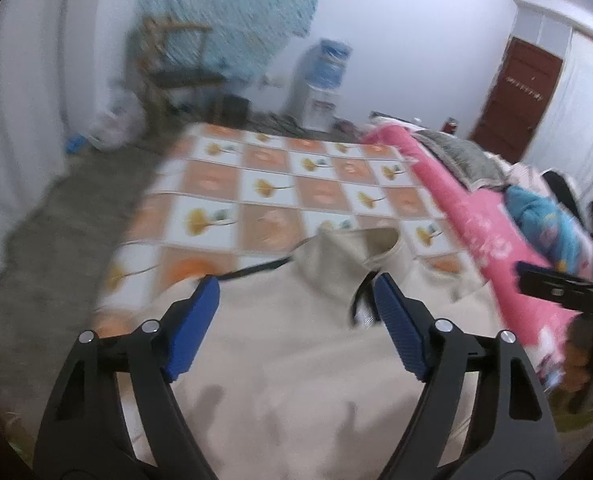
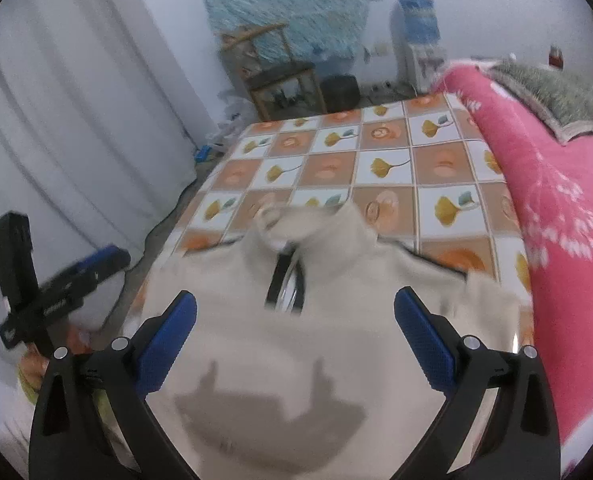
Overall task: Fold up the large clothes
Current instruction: 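Grasp the jacket collar with both tools, then fold the collar over onto the jacket with both tools and open them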
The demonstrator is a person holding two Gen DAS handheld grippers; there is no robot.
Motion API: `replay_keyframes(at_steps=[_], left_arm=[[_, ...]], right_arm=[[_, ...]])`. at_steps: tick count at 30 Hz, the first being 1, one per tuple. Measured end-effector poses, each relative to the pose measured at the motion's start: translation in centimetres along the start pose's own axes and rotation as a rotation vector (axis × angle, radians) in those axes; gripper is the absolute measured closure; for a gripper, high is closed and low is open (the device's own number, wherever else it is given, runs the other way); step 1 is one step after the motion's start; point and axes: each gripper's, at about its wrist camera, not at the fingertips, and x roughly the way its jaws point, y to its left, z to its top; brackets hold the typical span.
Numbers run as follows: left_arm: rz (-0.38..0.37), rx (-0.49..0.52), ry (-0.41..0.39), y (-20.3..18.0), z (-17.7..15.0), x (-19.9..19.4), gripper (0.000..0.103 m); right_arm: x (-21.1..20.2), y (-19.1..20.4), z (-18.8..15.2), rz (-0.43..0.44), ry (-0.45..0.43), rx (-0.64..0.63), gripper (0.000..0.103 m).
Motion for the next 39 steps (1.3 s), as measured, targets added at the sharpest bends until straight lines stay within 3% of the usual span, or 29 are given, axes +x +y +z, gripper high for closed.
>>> replay_keyframes(at_steps=[5, 11, 14, 16, 18, 19, 27, 31, 35, 37, 39], left_arm=[[-0.05, -0.058, 0.103, -0.3, 3.5, 8.1, 0.03], [-0.011, -0.049, 0.227, -1.3, 4.2, 16.3, 0.037], [0.01, -0.036, 0.261, -1.4, 3.6, 18.1, 0.056], [0.004, -0.036, 0.275, -1.5, 3.3, 18.6, 0.081], [-0.001, -0.017, 0.256, -2.1, 3.1, 17.5, 0.085], [0.007, 0.013, 0.242, -2.6, 3.1, 16.6, 0.088], [-0.022, 0.179, 0.17, -6.1, 1.3, 7.9, 0.094], [-0.015, 0.253, 0.155, -7.0, -1.6, 4.1, 0.094], [0.007, 0.293, 0.214, -6.9, -6.5, 2.8, 0.092], [0.01, 0.291, 0.268, -6.3, -8.6, 2.9, 0.083], [0.007, 0.28, 0.303, -5.5, -10.4, 2.4, 0.082]], right_arm=[[7.9, -3.1, 6.0, 0.035, 0.136, 0.1, 0.011], [15.0, -5.1, 8.1, -0.003, 0.24, 0.124, 0.022], [17.3, -6.0, 7.9, -0.013, 0.294, 0.133, 0.038], [17.7, -6.4, 7.5, -0.013, 0.319, 0.133, 0.063], [17.1, -6.3, 7.1, 0.022, 0.317, 0.13, 0.077], [16.3, -5.8, 6.8, 0.023, 0.307, 0.104, 0.079], [7.7, -1.7, 2.7, 0.001, 0.203, -0.111, 0.082], [4.3, 0.2, -1.9, -0.027, 0.17, -0.221, 0.082], [3.0, 1.2, -6.7, -0.11, 0.162, -0.345, 0.079], [3.2, 0.6, -8.9, -0.134, 0.209, -0.369, 0.066], [2.9, -0.2, -9.8, -0.16, 0.222, -0.369, 0.066]])
